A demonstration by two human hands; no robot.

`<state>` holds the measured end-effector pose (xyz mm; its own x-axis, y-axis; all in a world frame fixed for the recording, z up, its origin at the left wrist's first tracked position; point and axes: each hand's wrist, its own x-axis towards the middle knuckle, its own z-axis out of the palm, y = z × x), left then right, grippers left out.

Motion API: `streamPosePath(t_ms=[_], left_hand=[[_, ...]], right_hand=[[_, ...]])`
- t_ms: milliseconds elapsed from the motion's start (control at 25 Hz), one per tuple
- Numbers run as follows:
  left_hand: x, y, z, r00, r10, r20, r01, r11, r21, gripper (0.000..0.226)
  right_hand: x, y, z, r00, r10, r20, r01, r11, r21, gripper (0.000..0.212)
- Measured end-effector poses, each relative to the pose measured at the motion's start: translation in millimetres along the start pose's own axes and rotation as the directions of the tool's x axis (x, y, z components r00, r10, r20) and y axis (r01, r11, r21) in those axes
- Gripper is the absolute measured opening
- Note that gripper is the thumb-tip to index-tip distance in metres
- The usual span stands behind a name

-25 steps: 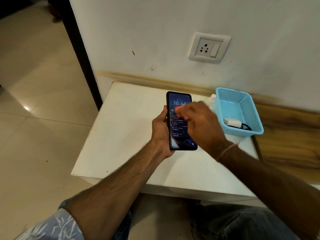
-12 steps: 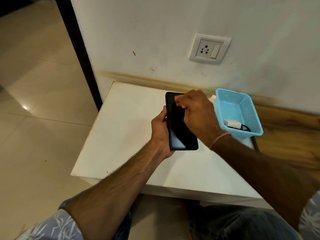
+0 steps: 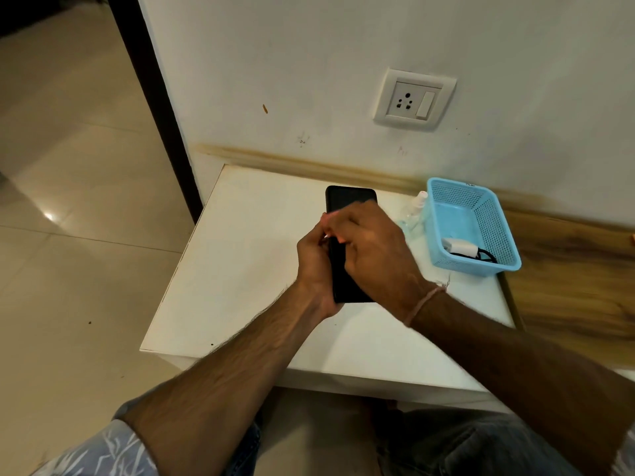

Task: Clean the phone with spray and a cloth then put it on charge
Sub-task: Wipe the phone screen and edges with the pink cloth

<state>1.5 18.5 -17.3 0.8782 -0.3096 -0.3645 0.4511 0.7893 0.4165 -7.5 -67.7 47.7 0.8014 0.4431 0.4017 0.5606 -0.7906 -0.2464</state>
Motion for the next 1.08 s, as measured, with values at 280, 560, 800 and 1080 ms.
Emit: streamPosePath(t_ms=[280, 560, 800, 1080], left_hand=[[-3.3, -1.5, 8.3, 0.999, -0.020, 0.028, 0.019, 0.999, 0.046, 0.048], [-0.9, -1.9, 5.1, 0.999, -0.016, 0.043, 0.014, 0.999, 0.041, 0.040], [0.7, -2.8, 1.8, 0.998, 0.044, 0.037, -0.042, 0.997, -0.071, 0.034], [-0.5, -1.4, 6.2, 0.997, -0.028, 0.073, 0.025, 0.998, 0.050, 0.051]], right_hand=[[29.2, 34.2, -17.3, 0.988, 0.134, -0.079, -0.136, 0.990, -0.024, 0.025], [21.9, 28.0, -20.5, 0.996, -0.091, 0.011, 0.091, 0.995, -0.026, 0.026], [12.4, 1.2, -5.1, 0.997, -0.072, 0.001, 0.072, 0.997, 0.011, 0.023], [43.8, 37.2, -19.9, 0.995, 0.080, -0.059, -0.083, 0.995, -0.062, 0.025]])
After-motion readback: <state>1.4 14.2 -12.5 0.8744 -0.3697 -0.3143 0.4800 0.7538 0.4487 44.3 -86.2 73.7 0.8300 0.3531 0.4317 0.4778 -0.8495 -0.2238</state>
